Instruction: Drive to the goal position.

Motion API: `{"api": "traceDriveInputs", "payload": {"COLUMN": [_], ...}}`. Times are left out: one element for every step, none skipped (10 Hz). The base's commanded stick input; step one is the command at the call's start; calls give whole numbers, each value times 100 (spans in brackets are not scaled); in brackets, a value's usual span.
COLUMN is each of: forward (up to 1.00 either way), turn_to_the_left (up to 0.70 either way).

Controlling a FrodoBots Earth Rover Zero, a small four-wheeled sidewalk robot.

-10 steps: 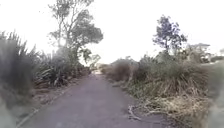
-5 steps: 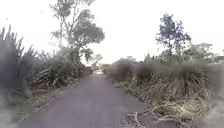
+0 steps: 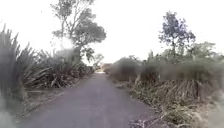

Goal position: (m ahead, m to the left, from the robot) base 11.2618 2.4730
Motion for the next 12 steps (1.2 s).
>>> {"api": "traceDriveInputs", "payload": {"forward": [50,50,50,50,50,50,50,50,50,50,50,50], "turn_to_the_left": [1,1,1,1,1,1,1,1,1,1,1,1]}}
